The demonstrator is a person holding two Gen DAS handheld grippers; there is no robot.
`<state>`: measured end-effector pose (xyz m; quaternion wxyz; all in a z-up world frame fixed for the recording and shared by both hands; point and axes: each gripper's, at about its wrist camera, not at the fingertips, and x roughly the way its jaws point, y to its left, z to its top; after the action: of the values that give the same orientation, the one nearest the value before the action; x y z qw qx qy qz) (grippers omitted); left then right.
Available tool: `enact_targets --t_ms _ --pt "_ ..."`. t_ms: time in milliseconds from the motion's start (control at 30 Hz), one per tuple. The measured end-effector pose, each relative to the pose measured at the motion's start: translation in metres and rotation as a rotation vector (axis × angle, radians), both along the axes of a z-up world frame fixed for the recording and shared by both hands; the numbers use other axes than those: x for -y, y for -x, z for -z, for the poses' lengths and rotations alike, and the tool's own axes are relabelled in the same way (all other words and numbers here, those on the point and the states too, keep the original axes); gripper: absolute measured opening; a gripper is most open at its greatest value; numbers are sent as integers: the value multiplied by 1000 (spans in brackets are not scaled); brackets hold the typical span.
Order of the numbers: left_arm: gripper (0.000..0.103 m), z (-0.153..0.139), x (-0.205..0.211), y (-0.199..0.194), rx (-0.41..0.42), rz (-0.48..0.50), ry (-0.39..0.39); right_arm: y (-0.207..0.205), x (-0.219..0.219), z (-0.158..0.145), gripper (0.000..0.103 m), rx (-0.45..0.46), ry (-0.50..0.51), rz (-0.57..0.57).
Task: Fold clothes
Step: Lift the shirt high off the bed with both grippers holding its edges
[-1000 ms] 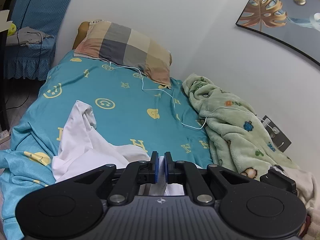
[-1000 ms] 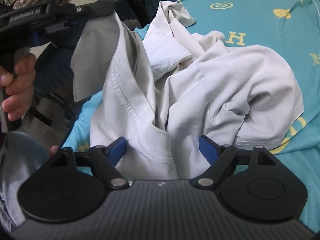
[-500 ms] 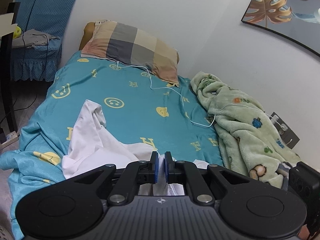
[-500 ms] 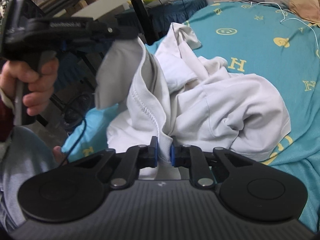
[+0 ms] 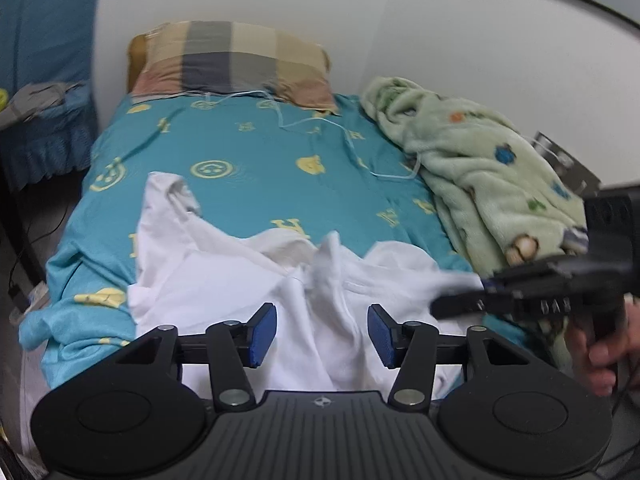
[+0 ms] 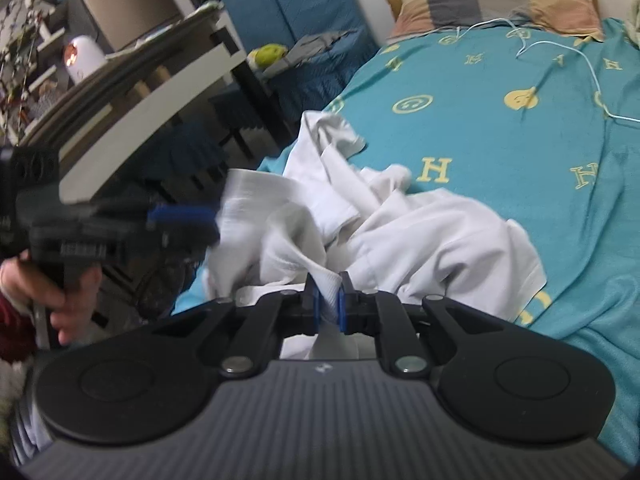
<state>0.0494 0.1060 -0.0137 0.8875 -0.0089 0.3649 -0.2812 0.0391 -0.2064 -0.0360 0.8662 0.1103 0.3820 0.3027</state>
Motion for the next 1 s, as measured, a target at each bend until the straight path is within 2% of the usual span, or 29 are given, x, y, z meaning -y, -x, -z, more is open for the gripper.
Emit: enact_targets --t_ms 67,267,400,500,533,600,667,767,867,1000 --pt "59 0 9 4 16 43 -15 -2 3 -2 12 5 -15 16" --pt "59 8 25 -10 24 74 -19 -6 2 0 12 0 -10 24" --pt "51 19 38 -23 9 139 -40 -8 4 4 12 -11 -3 44" --pt "26 33 52 -26 -8 180 -90 -9 5 5 12 -10 10 64" --pt "9 38 55 -26 -12 180 -106 -8 5 5 12 -7 17 69" --pt "4 36 58 -26 22 150 -97 -6 4 3 12 11 39 83" --pt "3 24 53 -22 81 103 -58 -5 5 -4 12 37 54 104" --pt "3 -10 31 -13 133 -22 85 0 11 -28 11 101 65 152" --pt "2 -54 3 2 195 -137 238 12 26 -65 11 171 47 212" --pt "2 -135 -17 34 324 -150 334 41 43 -137 11 317 46 274"
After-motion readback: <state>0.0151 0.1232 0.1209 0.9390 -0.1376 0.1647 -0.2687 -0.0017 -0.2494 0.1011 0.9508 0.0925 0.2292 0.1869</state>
